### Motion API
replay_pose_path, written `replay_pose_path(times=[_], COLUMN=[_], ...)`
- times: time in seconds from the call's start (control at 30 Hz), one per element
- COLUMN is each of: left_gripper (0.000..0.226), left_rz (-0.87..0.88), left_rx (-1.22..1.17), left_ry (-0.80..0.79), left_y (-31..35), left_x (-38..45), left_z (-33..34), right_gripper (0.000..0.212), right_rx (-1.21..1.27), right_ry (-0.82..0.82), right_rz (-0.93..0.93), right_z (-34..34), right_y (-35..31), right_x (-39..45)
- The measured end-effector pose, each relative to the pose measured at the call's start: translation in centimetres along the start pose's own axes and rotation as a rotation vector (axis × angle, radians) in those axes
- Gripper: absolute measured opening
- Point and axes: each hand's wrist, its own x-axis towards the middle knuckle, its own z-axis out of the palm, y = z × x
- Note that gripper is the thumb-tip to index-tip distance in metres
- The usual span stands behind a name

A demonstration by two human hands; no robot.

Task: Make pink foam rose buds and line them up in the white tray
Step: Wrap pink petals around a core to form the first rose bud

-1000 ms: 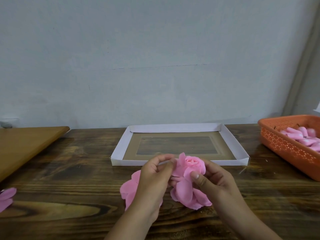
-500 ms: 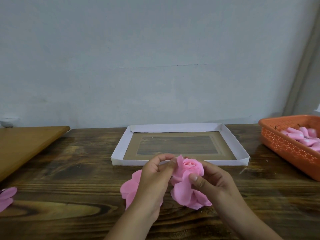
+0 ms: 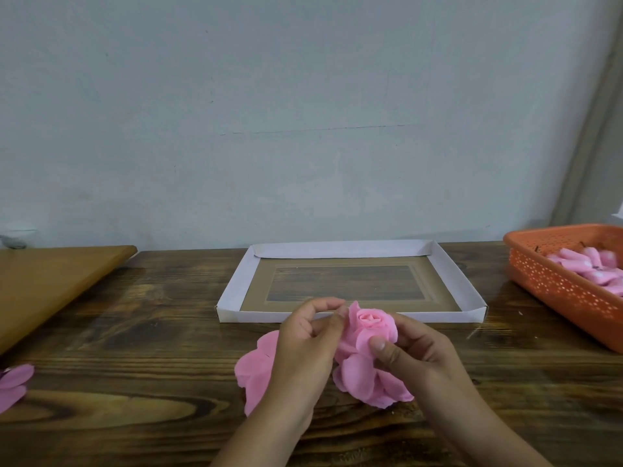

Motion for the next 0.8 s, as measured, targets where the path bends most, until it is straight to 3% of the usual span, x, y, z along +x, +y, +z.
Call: replay_pose_path(times=[0.27, 0.43, 0.57, 0.7, 0.8], left_gripper=[0.019, 0.013, 0.008, 0.008, 0.009], left_rz=[-0.045, -0.147, -0.188, -0.192, -0.158], left_rx=[-0.027, -0.063, -0.084, -0.029, -0.063], left_ry=[-0.032, -0.013, 0.048, 0.063, 0.058], left_y=[0.0, -0.2, -0.5, -0.7, -0.8], left_x=[-0.1, 0.3, 0.7, 0.9, 0.8], left_z=[0.0, -0.6, -0.7, -0.6, -0.4], right_gripper=[0.028, 0.026, 0.027, 0.032, 0.025], right_rx=[0.084, 0.100, 0.052, -0.013, 0.014], right_ry=[0.025, 0.068, -0.010, -0.010, -0.002], right_rz=[-0.033, -0.040, -0.052, -0.043, -0.033], right_z=[0.0, -0.2, 0.0, 0.1, -0.1], right_y=[-0.2, -0.1, -0.2, -0.2, 0.0], right_x=[-0.1, -0.1, -0.2, -0.2, -0.1])
